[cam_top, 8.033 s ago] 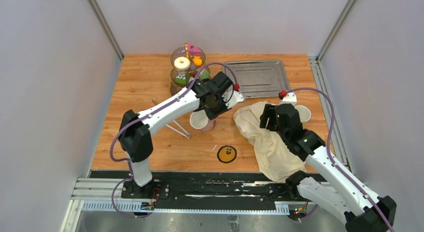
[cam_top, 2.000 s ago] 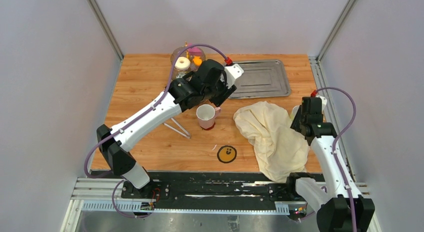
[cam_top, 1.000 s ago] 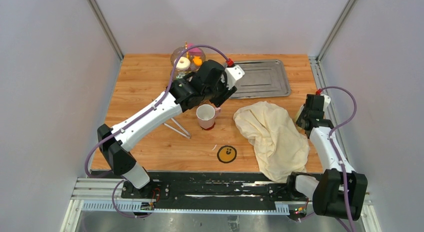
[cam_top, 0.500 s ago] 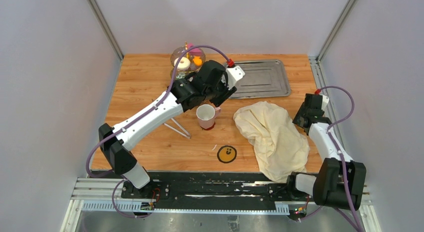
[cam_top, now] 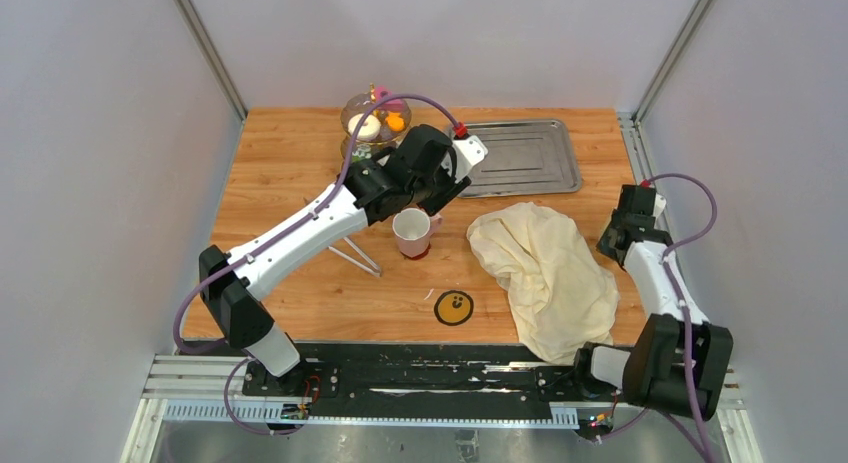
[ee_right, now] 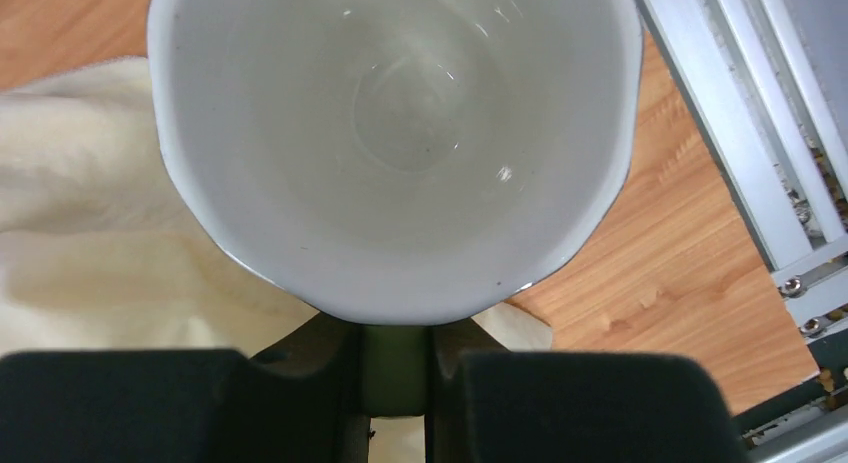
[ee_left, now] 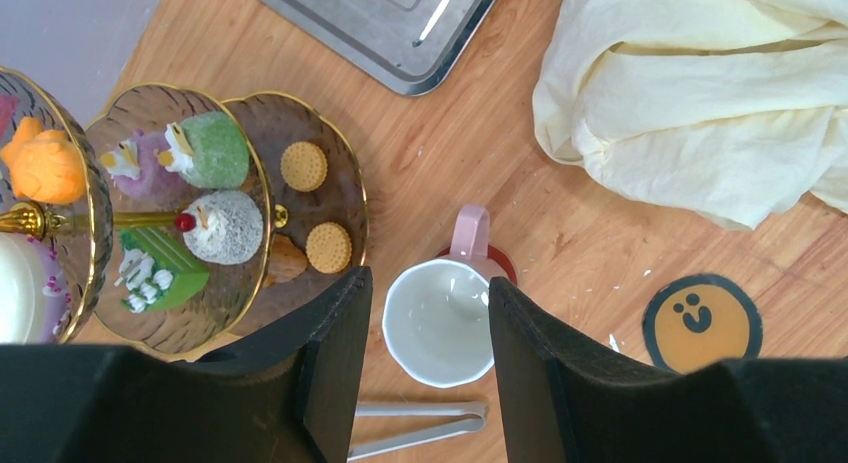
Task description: Serve the afternoon tea
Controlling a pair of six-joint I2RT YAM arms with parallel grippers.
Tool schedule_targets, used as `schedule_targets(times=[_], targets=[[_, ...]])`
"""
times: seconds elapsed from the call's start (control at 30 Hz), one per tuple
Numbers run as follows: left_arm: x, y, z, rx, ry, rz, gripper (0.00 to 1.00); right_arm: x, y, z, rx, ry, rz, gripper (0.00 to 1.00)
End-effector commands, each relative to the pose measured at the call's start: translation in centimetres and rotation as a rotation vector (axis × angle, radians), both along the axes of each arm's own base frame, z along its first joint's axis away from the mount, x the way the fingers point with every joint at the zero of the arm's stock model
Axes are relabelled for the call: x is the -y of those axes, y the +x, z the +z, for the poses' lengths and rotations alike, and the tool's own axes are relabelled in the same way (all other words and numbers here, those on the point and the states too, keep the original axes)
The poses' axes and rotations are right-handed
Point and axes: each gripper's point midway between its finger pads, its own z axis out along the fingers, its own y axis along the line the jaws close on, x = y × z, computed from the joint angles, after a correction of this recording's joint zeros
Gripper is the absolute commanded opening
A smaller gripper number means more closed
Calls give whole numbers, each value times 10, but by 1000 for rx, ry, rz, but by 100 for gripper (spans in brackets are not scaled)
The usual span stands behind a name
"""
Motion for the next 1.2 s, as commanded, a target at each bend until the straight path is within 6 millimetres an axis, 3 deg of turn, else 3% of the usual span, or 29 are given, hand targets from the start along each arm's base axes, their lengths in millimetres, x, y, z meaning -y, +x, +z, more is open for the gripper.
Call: schedule_targets(times=[0.0,0.1,0.2,0.27,0.37,0.53,0.6,0.7,0.73,0.8,0.83,0.97,1.17], targets=[[0,-2,4,14,-15,4,51,4,17,77,206,-35,8,1],[-2,-2,1,0,-16,31,51,-9,19,114,302,-32,76,1],[-11,0,7,20,-24,88,51,-37,22,153,395,-16,209,1],[-17,-1,19,20,-57,119,51,-71,23,169,434,43,358,1],[-42,5,38,23,-122,196,51,-123,15,179,427,54,554,1],[-114,18,50,39,-218,431,51,-220,-19,189,490,145,942,1],[-147,17,53,70,-269,544,51,-248,-38,178,460,169,1049,1],[-192,6,47,123,-316,715,50,-276,-70,140,291,196,1167,1],[-203,2,48,144,-337,753,53,-286,-82,128,250,204,1206,1],[-221,-7,45,172,-368,815,68,-303,-100,107,207,204,1268,1],[-227,-10,43,178,-379,836,74,-312,-106,98,200,196,1299,0],[-233,-17,31,153,-395,857,78,-321,-117,61,141,45,1333,1],[-230,-25,19,117,-413,840,78,-332,-117,39,125,-24,1310,1]])
